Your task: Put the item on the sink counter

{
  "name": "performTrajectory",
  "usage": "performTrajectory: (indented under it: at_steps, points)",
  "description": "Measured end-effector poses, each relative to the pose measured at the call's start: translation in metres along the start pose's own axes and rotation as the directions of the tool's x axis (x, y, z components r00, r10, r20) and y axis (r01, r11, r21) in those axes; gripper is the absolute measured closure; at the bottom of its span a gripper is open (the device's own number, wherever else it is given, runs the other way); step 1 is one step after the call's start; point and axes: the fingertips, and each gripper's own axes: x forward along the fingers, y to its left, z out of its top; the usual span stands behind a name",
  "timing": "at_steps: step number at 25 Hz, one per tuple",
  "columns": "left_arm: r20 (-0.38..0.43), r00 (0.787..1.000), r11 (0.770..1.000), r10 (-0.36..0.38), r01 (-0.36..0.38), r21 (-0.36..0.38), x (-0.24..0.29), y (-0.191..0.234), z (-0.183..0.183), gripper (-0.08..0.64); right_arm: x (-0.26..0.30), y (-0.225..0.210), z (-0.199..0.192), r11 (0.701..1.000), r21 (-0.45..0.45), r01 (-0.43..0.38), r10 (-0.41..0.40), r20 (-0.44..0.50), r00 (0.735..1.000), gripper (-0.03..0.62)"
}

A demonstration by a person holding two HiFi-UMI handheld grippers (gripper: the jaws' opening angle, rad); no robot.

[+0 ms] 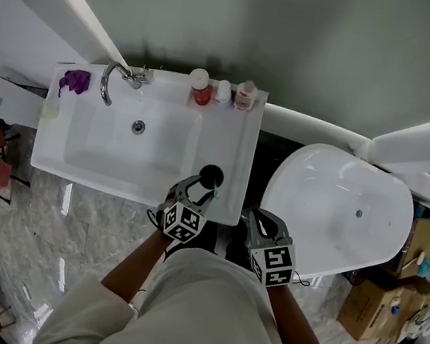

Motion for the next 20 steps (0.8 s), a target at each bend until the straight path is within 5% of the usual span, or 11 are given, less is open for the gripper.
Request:
performTrajectory:
  at_steps: [13, 20]
  points:
    - [-0.015, 0.998, 0.998, 0.053, -0.053, -0.042, -0.02, 0.02, -0.015, 0.341, -0.007, 0.012, 0.002, 0.999, -0.014, 0.034, -0.033, 0.041, 0.999, 0.581]
    - [0.05, 0.993, 0.991, 0.104, -0.099, -0.089, -0.045, 0.035, -0.004, 0.443, -0.007, 0.02, 0.009, 0.999, -0.034, 0.035, -0.033, 0.065, 0.997, 0.581]
